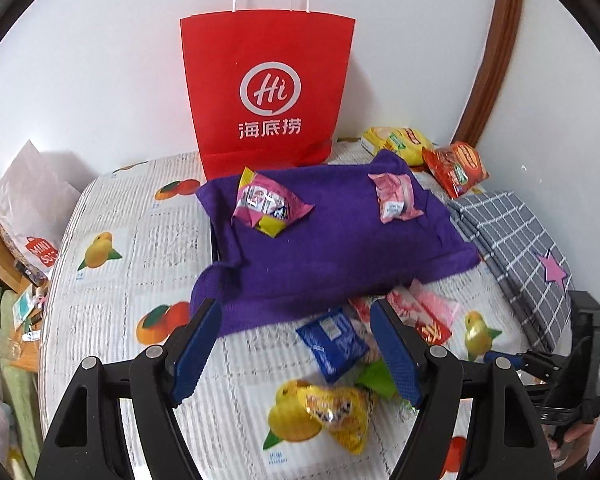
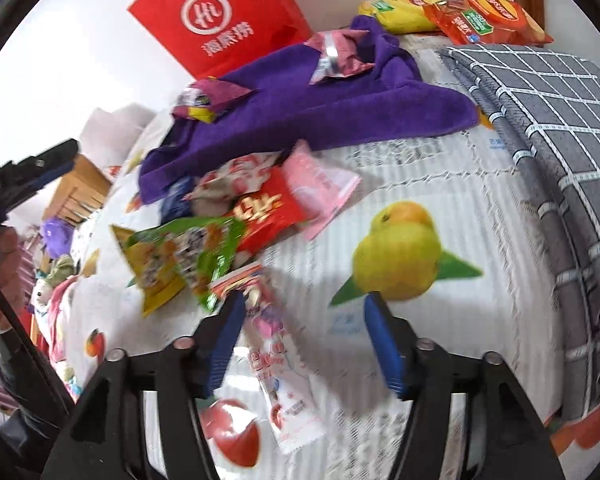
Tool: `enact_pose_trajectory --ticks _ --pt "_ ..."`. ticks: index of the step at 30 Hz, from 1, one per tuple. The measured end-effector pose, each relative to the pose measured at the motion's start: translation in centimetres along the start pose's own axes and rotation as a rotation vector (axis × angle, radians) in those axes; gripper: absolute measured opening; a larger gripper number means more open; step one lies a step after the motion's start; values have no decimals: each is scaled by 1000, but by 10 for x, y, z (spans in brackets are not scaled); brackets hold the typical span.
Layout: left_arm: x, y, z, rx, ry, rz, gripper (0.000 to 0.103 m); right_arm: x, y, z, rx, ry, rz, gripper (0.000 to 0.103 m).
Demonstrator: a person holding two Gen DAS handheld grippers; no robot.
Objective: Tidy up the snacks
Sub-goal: 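Grasp the pink-white candy bar with the right gripper while the left grasps the yellow chip bag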
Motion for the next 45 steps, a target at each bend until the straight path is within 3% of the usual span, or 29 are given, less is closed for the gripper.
enact_pose_trajectory --ticks 5,15,17,20,22,23,26,31,36,45 --pt "-6 13 -2 -2 4 14 75 -2 13 16 -52 0 -6 65" --pt "-13 39 0 -7 5 51 75 20 29 41 -237 218 -53 65" --pt "-12 44 3 -17 0 62 75 20 30 41 -250 258 -68 60" --pt "-10 50 4 -27 0 72 75 16 29 36 -229 301 -113 43" --pt "-9 55 4 -34 4 82 75 13 27 29 -200 311 -130 26" --pt "-8 57 3 -37 8 88 75 12 25 24 -176 310 -133 25" --pt "-3 66 0 -42 15 103 75 8 22 15 -123 263 -140 25" --pt "6 81 -3 -65 37 138 75 5 17 -2 -110 381 -176 25" --pt "20 93 -13 -75 62 172 74 6 13 -10 -25 381 -235 25" --pt "39 103 -25 -42 24 168 74 15 8 -4 -79 468 -253 26"
Point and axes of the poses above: each gripper's, at about its wrist camera, not at the fingertips, and x roughly the way its jaws point, z to its left, y to its underside, the point moved 5 cm from there along x, roughly the way its jaws point, and after that the axes turned 8 degrees about -z, right-handed, at the moved point
